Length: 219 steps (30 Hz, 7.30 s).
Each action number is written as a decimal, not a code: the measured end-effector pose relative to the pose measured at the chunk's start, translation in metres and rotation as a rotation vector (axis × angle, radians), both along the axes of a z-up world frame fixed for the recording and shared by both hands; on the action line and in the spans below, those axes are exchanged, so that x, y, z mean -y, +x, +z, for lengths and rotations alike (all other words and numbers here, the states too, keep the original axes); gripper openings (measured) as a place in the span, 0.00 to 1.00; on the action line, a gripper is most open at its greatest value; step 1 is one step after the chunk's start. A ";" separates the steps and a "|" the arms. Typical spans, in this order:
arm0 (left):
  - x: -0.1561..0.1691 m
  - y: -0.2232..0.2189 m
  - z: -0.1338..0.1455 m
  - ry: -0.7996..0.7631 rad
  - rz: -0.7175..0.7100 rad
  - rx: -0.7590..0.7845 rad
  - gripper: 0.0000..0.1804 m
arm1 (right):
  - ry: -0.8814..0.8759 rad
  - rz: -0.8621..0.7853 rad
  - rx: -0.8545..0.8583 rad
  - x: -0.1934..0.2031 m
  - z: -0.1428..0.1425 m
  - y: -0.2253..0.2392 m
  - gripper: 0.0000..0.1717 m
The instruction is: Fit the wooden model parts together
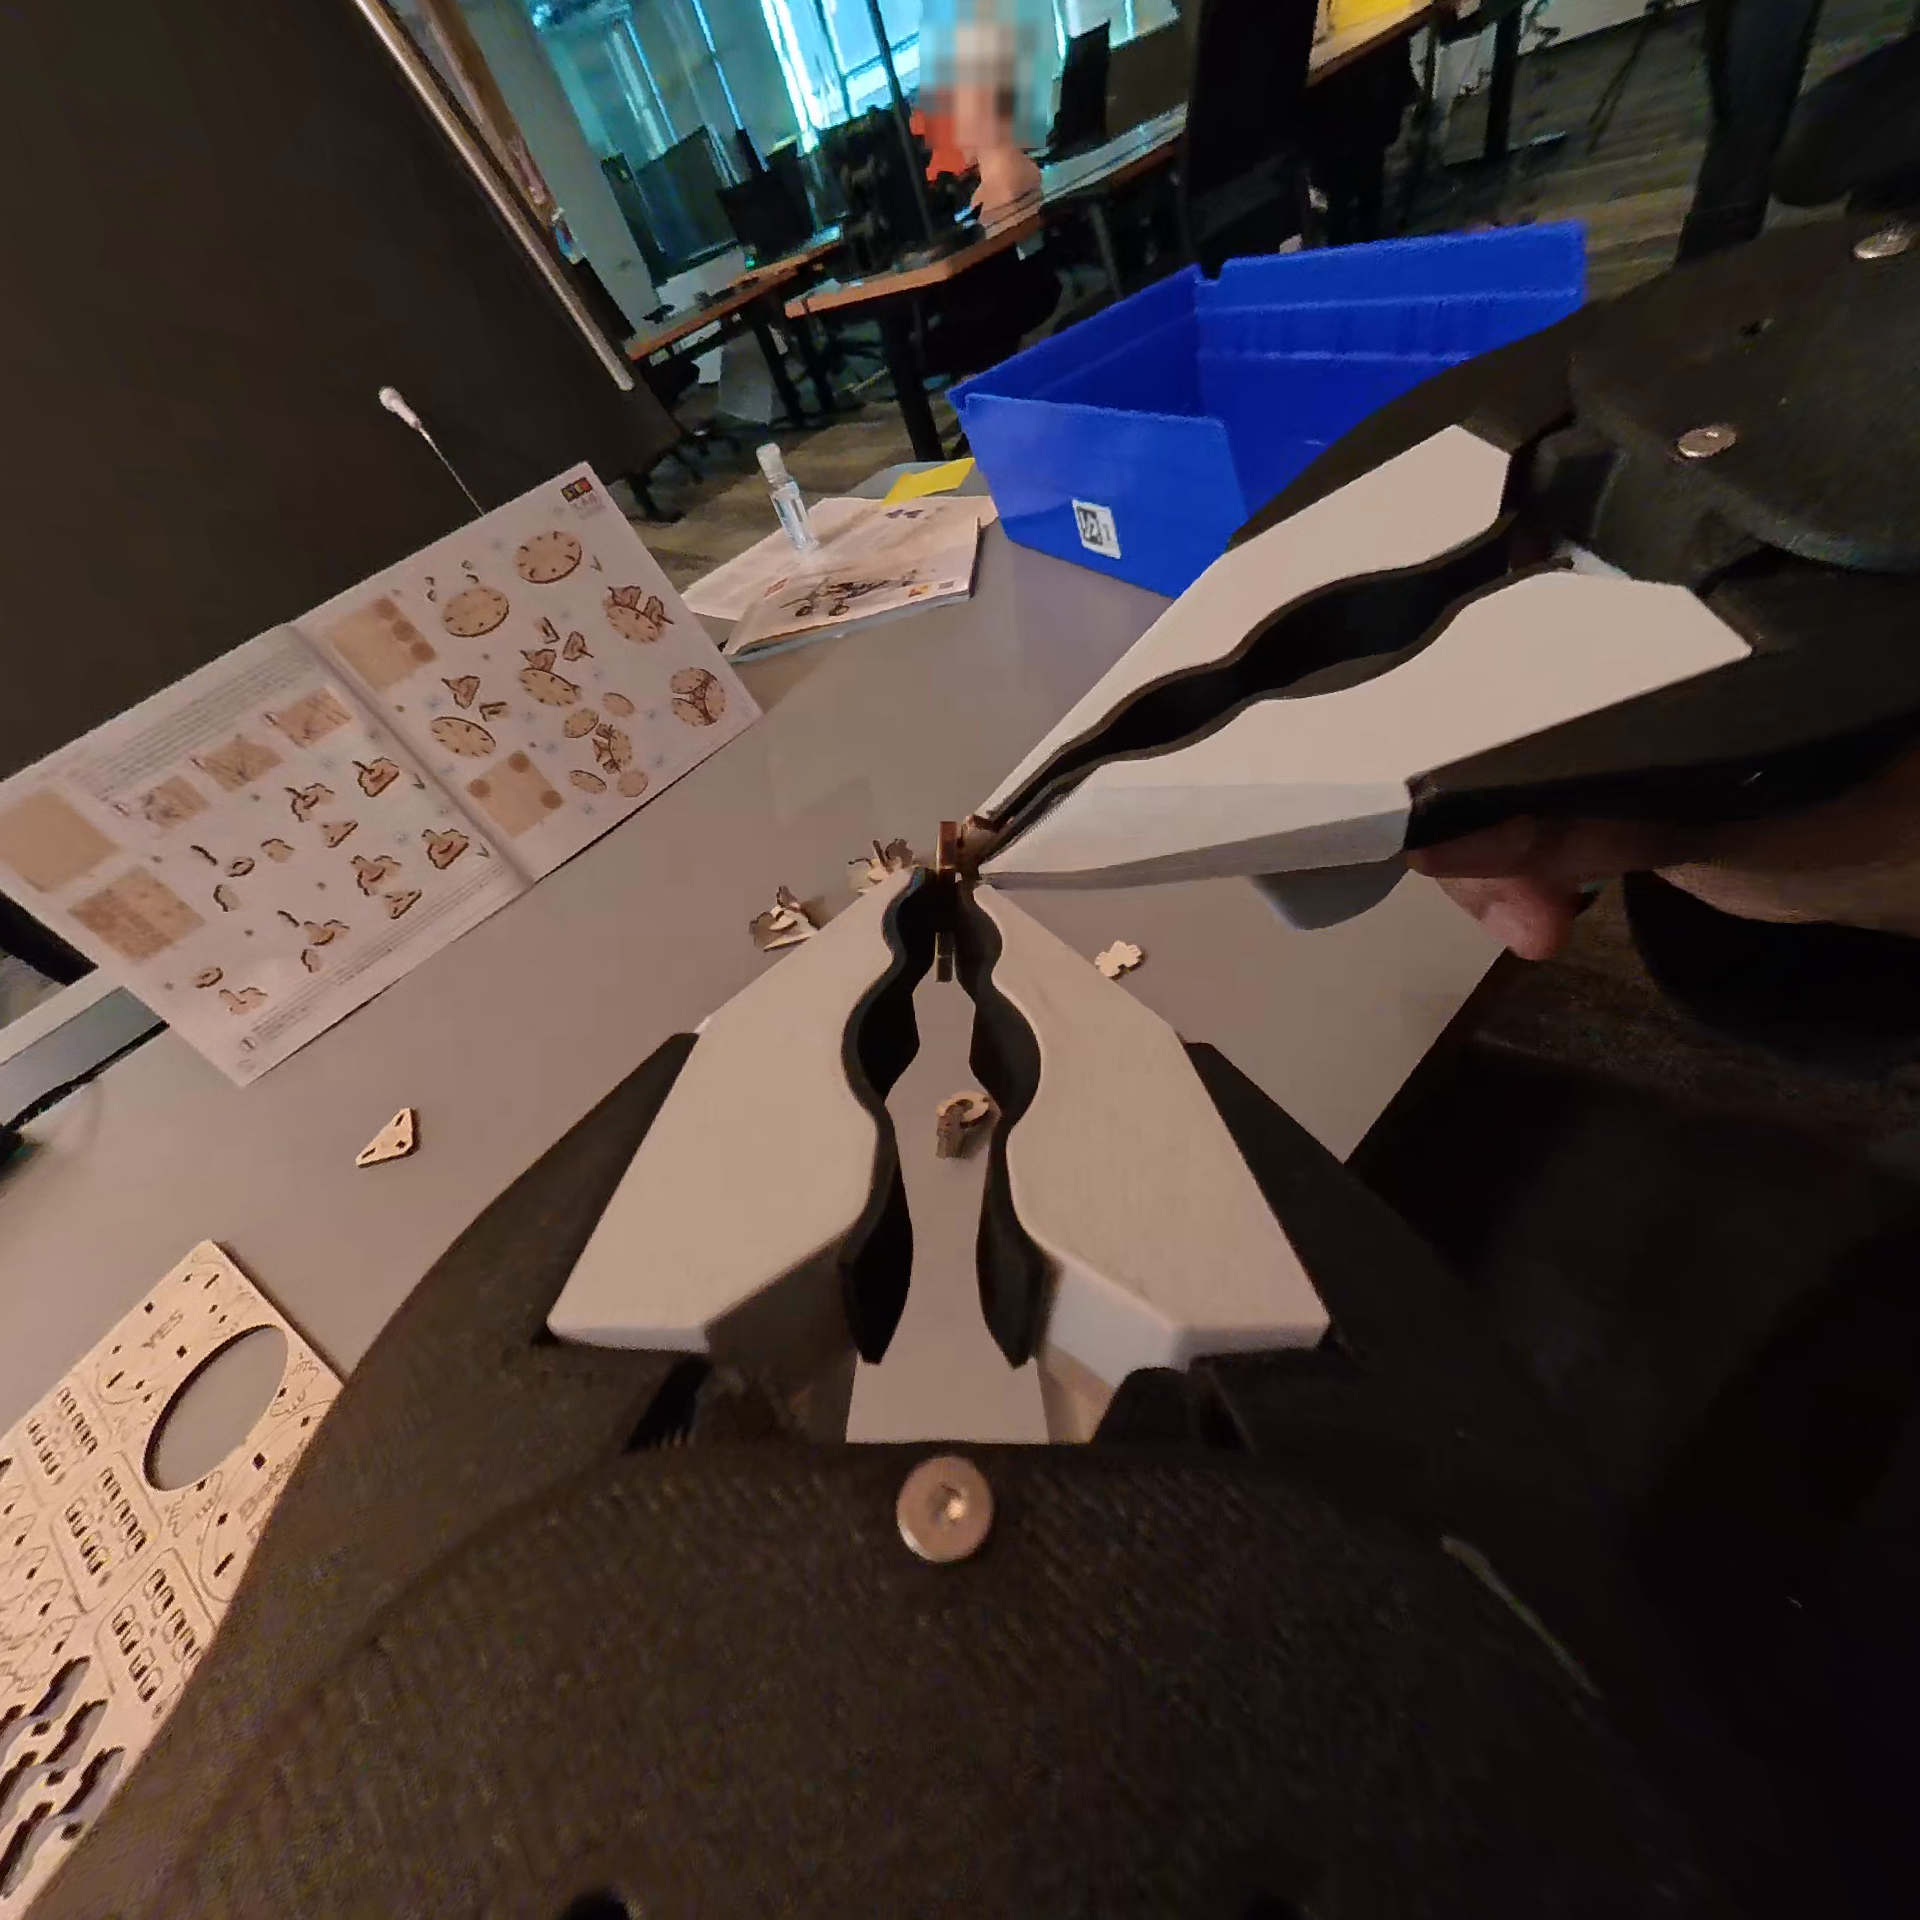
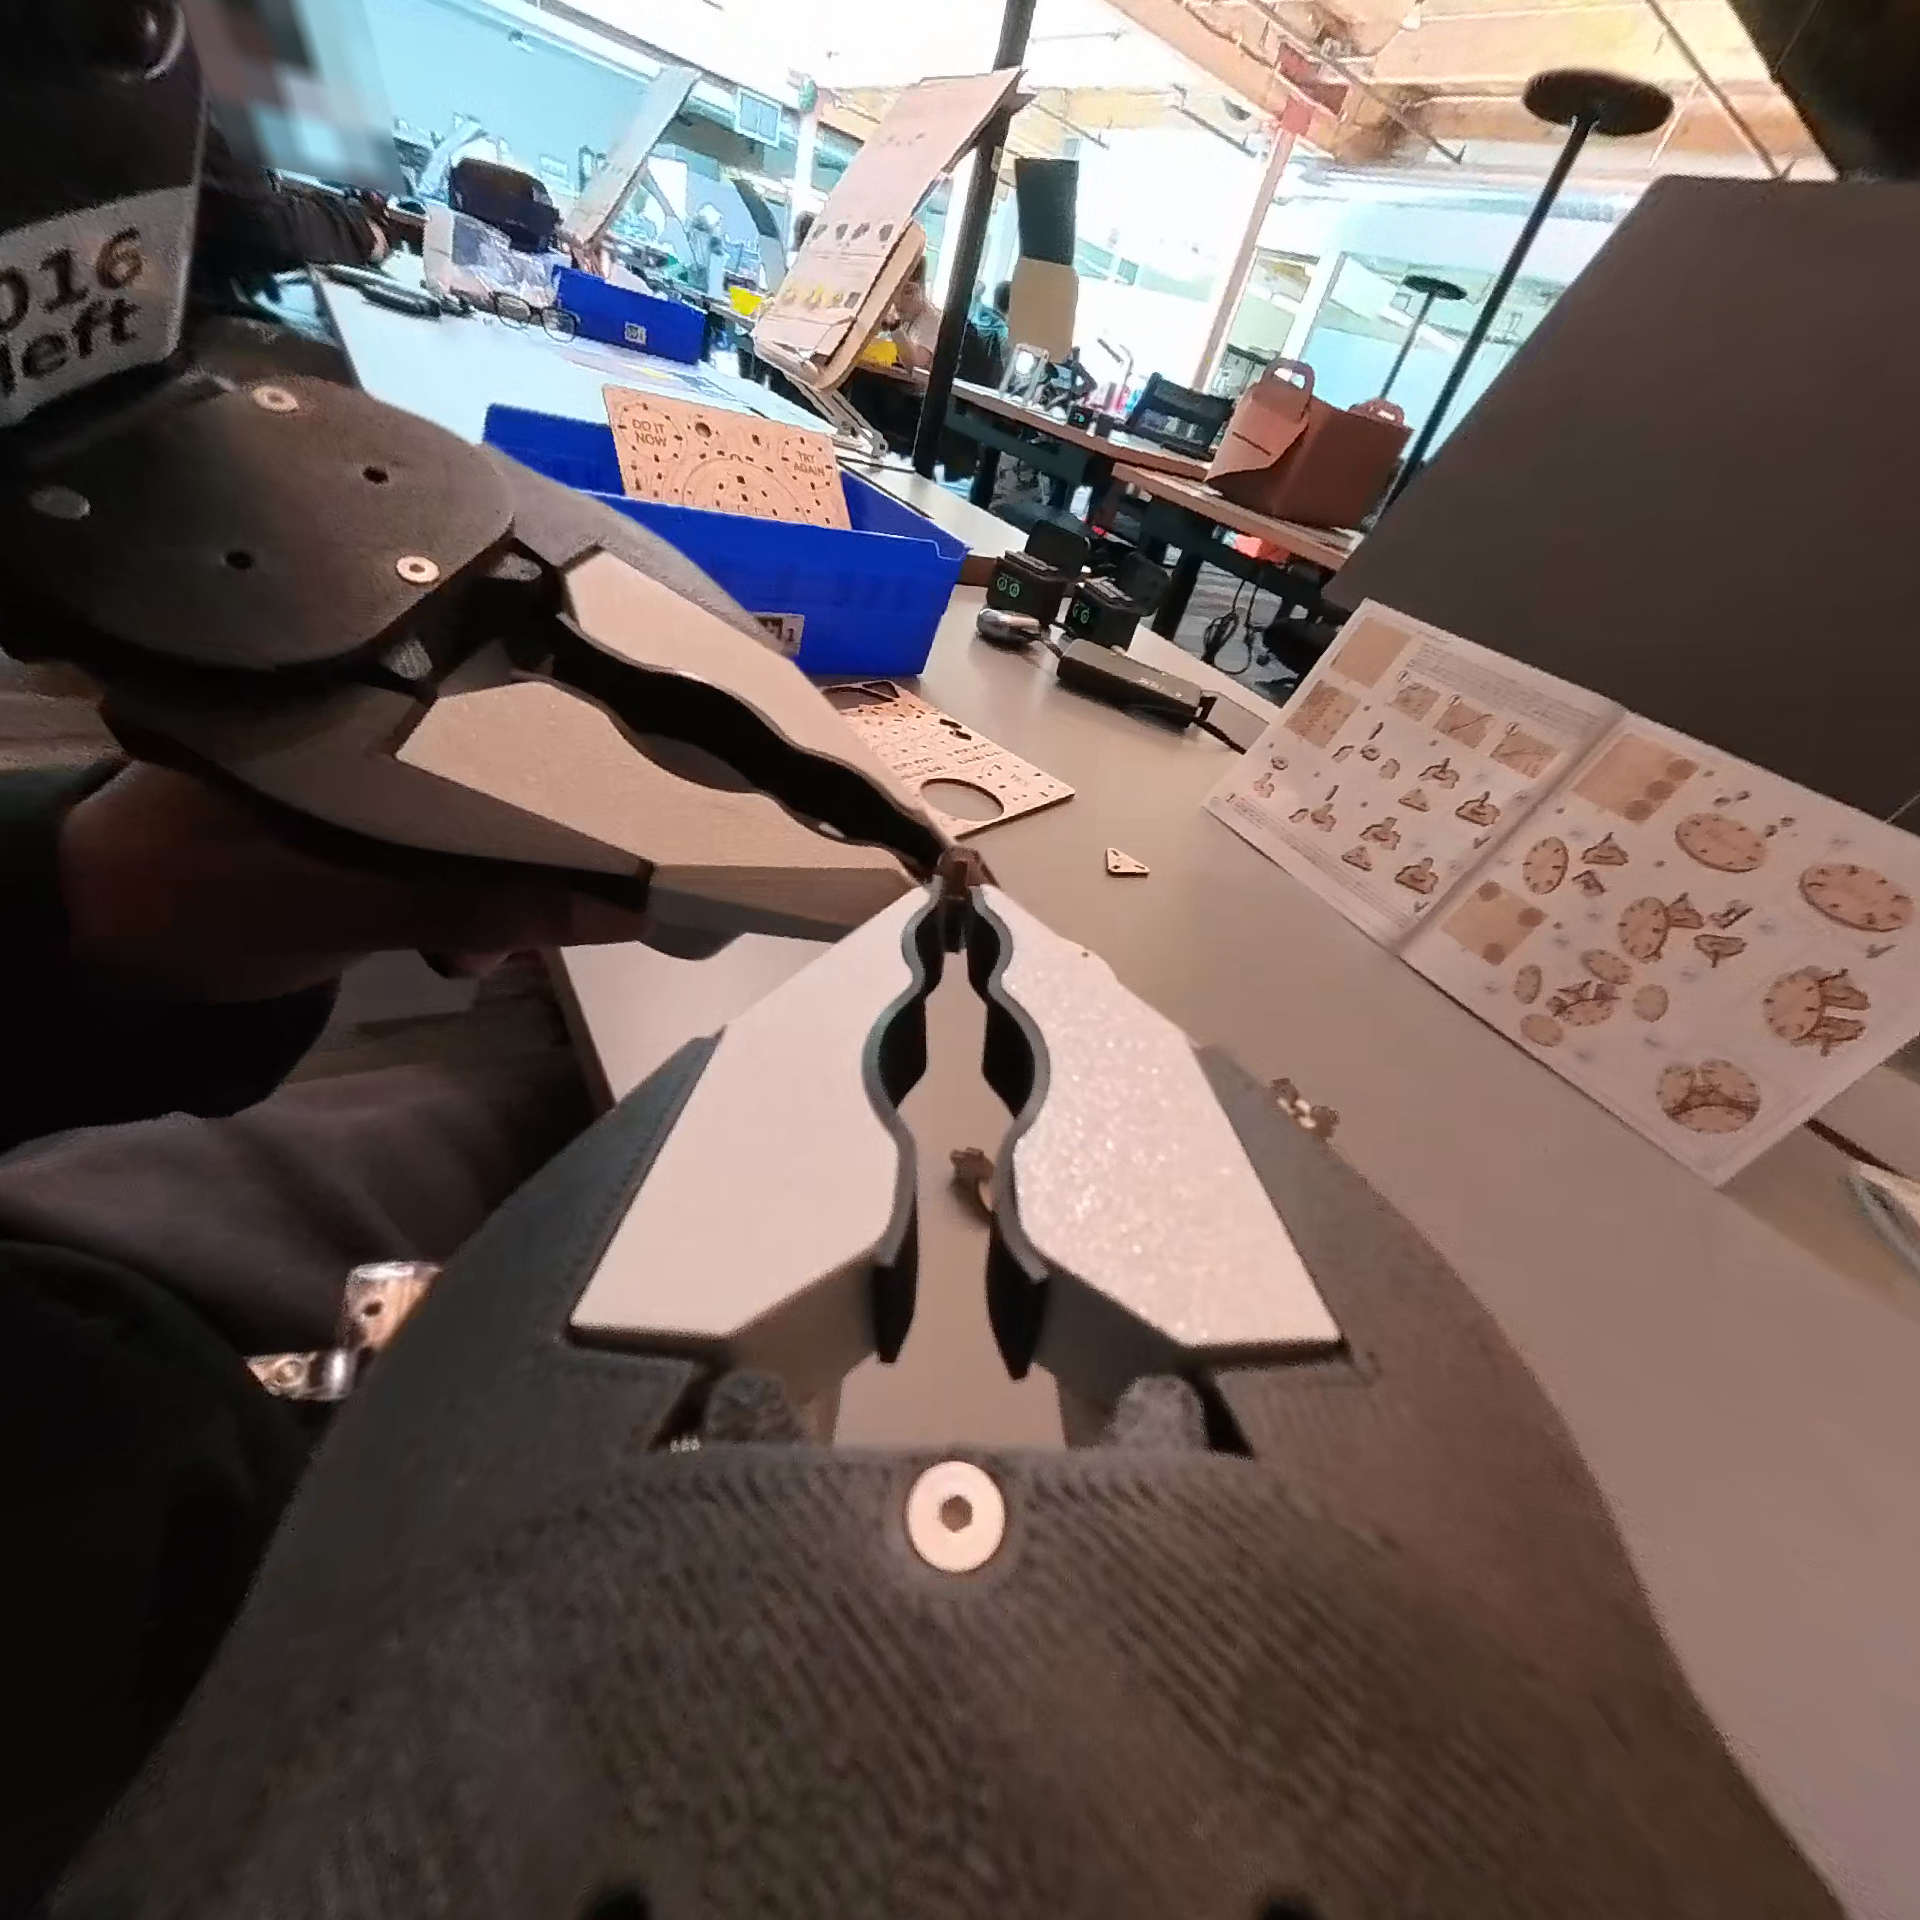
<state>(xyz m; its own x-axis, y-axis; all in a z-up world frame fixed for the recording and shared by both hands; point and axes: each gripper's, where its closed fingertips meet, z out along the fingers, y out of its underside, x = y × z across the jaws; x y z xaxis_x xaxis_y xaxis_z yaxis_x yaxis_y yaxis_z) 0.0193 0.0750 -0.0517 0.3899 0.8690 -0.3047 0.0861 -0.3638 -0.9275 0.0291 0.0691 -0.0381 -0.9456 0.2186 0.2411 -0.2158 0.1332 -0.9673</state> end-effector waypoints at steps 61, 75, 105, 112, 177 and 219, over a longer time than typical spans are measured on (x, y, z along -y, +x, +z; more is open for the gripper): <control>0.079 -0.051 -0.105 0.623 0.054 0.672 0.24 | -0.324 0.186 0.818 -0.047 -0.035 -0.081 0.00; 0.023 -0.037 -0.127 0.202 -0.100 0.703 0.12 | -0.446 0.218 0.906 -0.054 -0.029 -0.090 0.00; 0.010 -0.015 -0.051 1.036 -0.738 0.777 0.01 | 0.028 0.253 0.018 -0.007 -0.050 -0.042 0.22; 0.006 -0.002 -0.048 1.058 -0.809 0.824 0.01 | -0.026 0.416 0.085 -0.010 -0.043 -0.023 0.18; -0.004 0.002 -0.057 1.019 -0.821 0.919 0.00 | 0.163 0.440 -0.443 -0.010 -0.079 -0.002 0.00; -0.005 -0.003 -0.060 1.014 -0.793 0.919 0.03 | 0.209 0.391 -0.481 -0.009 -0.082 -0.006 0.00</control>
<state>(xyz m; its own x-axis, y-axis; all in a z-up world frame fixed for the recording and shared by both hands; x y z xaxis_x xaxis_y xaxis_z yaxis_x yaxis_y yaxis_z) 0.0164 0.0802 -0.1113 0.5427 0.0504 0.8384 0.8294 0.1256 -0.5444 0.0229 0.0785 -0.1205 -0.7219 -0.2167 0.6572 -0.6887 0.1319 -0.7129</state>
